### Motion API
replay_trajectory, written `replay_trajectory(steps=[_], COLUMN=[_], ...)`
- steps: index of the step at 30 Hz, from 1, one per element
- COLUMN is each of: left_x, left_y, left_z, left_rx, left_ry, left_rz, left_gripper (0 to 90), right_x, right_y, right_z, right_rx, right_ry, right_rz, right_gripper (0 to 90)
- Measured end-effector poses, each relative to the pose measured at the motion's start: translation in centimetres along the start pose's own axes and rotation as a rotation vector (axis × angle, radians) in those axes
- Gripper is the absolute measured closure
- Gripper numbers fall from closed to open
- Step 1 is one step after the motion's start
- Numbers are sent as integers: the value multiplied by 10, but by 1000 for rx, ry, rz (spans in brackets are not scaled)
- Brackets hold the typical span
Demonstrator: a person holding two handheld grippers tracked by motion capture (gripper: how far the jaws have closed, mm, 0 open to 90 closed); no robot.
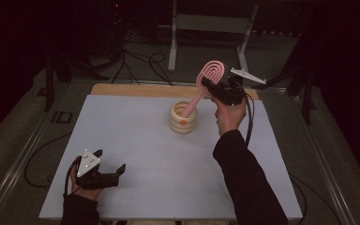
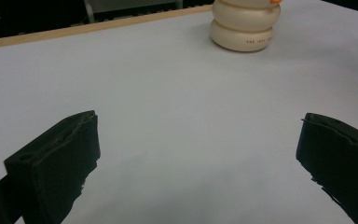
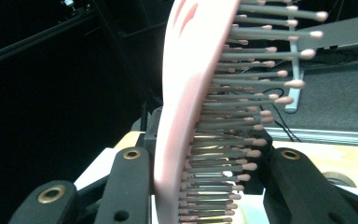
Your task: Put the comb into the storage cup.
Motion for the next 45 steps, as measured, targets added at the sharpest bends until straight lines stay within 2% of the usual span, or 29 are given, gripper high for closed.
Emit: replay_trajectory(steps=[23,33,41,45], left_x=[0,0,0,0], left_y=[0,0,0,0], left_z=[0,0,0,0], left_rx=[-1,-3,-2,-3], left_ry=[0,-1,-2,-1], left_rz=[0,1,0,0], left_gripper=[6,7,8,8], right_x=[1,-3,-6,-8], right_y=[-8,-13,-16,-18], right_z=[11,17,17,20], right_rx=[-38,-75,-74,-80], right_ry=[-34,-42,-28,-39], right_rz=[32,23,10,8], right_gripper=[637,637,636,636])
Point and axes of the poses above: each handheld gripper's, and its own axes: y roughly backward along the jaws, x roughly out of its top, z roughly to its right, the point moved 4 cm from there along -y, roughly forward along the jaws, and after that the axes turned 9 degrees about -z, right-handed, at the moved point
